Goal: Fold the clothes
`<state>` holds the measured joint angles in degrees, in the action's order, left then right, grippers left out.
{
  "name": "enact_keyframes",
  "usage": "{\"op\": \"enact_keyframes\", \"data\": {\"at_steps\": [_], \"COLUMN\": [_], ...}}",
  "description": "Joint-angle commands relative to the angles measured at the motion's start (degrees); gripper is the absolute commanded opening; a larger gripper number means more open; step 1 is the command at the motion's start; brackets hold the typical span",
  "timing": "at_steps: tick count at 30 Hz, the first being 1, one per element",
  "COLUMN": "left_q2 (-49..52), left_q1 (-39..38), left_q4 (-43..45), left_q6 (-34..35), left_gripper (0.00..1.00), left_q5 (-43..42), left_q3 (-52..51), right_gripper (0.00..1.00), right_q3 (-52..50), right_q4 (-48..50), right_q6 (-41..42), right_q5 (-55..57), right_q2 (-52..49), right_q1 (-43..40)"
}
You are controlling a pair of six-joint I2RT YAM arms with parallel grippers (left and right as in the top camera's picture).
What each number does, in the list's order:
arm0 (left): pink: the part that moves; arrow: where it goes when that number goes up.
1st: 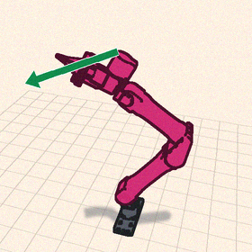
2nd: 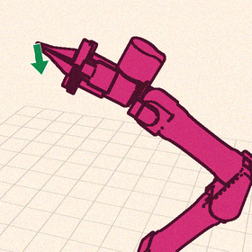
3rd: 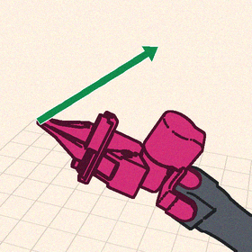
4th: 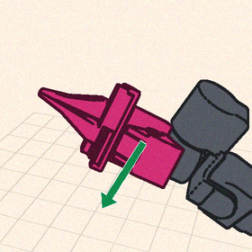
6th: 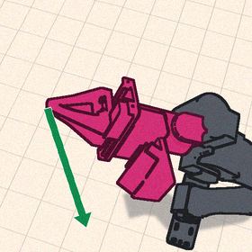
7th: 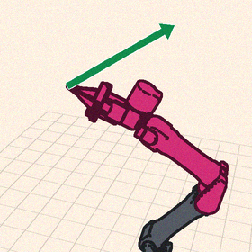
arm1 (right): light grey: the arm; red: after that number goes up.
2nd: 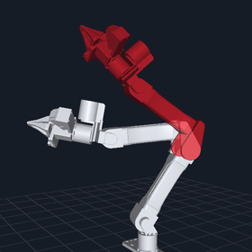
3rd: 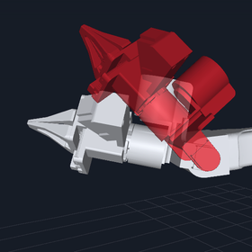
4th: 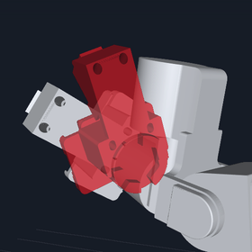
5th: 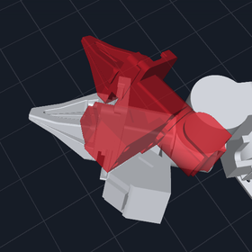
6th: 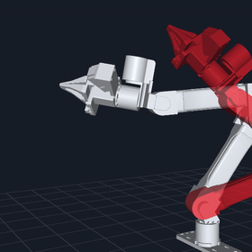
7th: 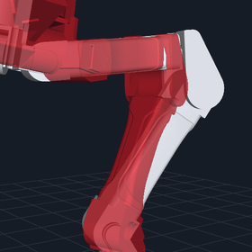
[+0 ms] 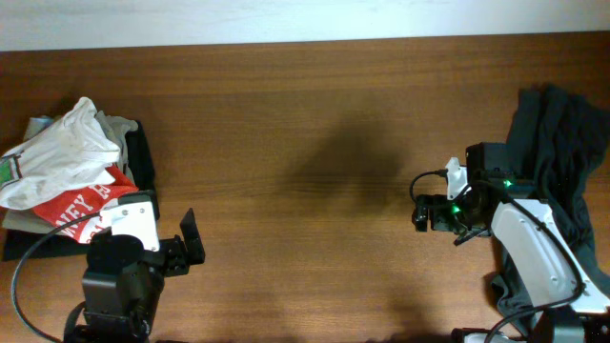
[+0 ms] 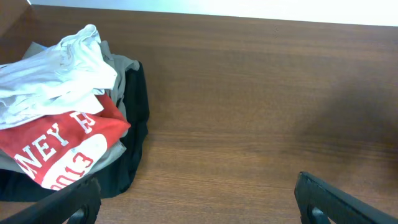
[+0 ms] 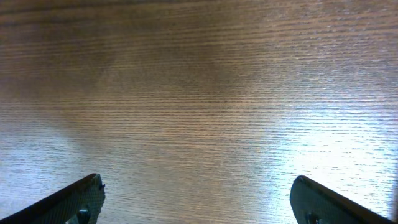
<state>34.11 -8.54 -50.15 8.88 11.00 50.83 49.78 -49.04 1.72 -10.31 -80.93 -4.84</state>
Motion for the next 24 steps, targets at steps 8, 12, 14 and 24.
{"op": "enact_keyframes", "data": {"at_steps": [8, 12, 14, 24], "left_q2": [-0.1, -0.1, -0.1, -0.1], "left_q1": [0.1, 0.1, 0.1, 0.1], "left_q4": [0.0, 0.0, 0.0, -0.1], "left_q6": [0.7, 0.7, 0.7, 0.7], "left_gripper": [0.99, 0.99, 0.99, 0.99], "left_q5": [0.4, 0.4, 0.4, 0.4], "left_q3": [-0.5, -0.5, -0.5, -0.5], "right_gripper": [0.99, 0.99, 0.98, 0.98], "right_q3": [-0.9, -13.9, -28.2, -49.5], "right_q4": [7.3, 28.2, 44.5, 44.2], "right_q6": [-0.2, -4.6, -4.7, -13.4], "right_q5": [3.3, 3.2, 3.5, 9.4], "right_q2": [28.7, 43.5, 55.1, 80.7], "right_q1": [0.0, 3.5, 3.4, 4.8]}}
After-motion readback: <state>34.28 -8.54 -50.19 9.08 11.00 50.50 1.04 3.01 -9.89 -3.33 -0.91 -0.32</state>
